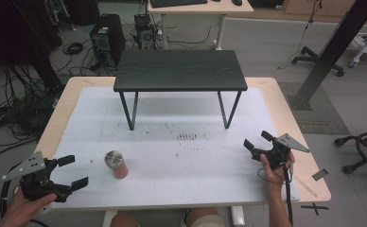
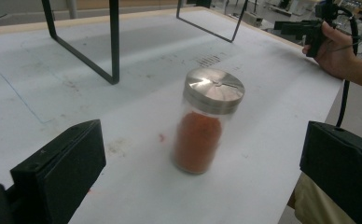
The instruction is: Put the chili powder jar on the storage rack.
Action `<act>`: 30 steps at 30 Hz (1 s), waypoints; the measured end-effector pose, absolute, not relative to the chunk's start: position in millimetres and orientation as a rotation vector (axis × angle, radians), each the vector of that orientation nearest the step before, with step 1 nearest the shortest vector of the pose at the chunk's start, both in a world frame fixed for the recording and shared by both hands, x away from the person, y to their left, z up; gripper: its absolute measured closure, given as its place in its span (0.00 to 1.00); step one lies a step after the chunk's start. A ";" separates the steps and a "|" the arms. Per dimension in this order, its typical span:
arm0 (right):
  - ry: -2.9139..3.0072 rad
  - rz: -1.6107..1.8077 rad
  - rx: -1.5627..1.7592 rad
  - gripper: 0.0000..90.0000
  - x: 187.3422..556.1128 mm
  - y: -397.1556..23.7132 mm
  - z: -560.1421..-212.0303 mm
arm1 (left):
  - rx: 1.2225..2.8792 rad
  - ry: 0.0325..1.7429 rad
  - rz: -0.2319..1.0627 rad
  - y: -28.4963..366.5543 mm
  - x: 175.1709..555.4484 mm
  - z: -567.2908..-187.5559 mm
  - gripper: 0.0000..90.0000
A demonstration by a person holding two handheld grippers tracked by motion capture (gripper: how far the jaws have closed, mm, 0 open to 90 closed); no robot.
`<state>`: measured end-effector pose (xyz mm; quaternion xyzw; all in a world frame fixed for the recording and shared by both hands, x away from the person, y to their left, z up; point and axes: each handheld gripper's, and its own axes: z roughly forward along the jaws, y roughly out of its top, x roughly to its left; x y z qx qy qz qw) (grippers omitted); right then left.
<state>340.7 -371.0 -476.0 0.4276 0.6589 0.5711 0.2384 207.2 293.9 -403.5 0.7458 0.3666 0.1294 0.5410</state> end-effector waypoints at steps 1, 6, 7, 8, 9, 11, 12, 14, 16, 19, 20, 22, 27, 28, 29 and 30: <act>1.804 1.564 1.171 0.05 340.6 -371.1 -476.0 | 1.774 0.870 0.307 293.7 207.5 -403.6 0.01; 1.801 1.566 1.170 0.05 340.3 -371.4 -475.9 | 1.781 0.863 0.302 290.8 209.7 -404.5 0.01; 1.801 1.566 1.169 0.05 340.3 -371.4 -475.9 | 1.782 0.864 0.301 290.2 209.9 -404.8 0.01; 1.800 1.566 1.169 0.05 340.2 -371.4 -475.8 | 1.785 0.863 0.301 289.3 210.1 -405.3 0.01; 1.798 1.567 1.168 0.05 340.0 -371.3 -475.7 | 1.785 0.863 0.301 289.3 210.1 -405.3 0.01; 1.799 1.566 1.166 0.05 340.0 -371.3 -475.7 | 1.792 0.860 0.298 287.9 210.3 -406.3 0.01; 1.799 1.566 1.167 0.05 340.0 -371.2 -475.7 | 1.793 0.860 0.296 287.5 210.4 -406.6 0.01; 1.800 1.566 1.165 0.05 340.0 -371.2 -475.6 | 1.796 0.857 0.292 285.7 211.7 -408.1 0.01; 1.801 1.566 1.165 0.05 339.9 -371.0 -475.6 | 1.806 0.855 0.289 283.1 213.7 -409.7 0.01; 1.805 1.564 1.158 0.05 340.2 -370.6 -475.5 | 1.817 0.851 0.282 278.2 217.8 -412.4 0.01; 1.805 1.563 1.156 0.05 340.2 -370.6 -475.5 | 1.823 0.850 0.282 276.9 219.0 -413.4 0.01; 1.804 1.563 1.157 0.05 340.0 -370.6 -475.4 | 1.832 0.850 0.273 272.6 222.9 -416.9 0.01; 1.804 1.563 1.155 0.05 340.0 -370.7 -475.3 | 1.845 0.848 0.255 264.1 230.4 -424.9 0.01; 1.804 1.563 1.154 0.05 340.0 -370.7 -475.3 | 1.847 0.849 0.253 263.3 231.0 -425.5 0.01; 1.804 1.563 1.154 0.05 340.0 -370.7 -475.3 | 1.853 0.851 0.247 261.0 232.6 -427.2 0.01; 1.804 1.563 1.154 0.05 340.0 -370.7 -475.3 | 1.856 0.849 0.246 260.2 233.1 -427.6 0.01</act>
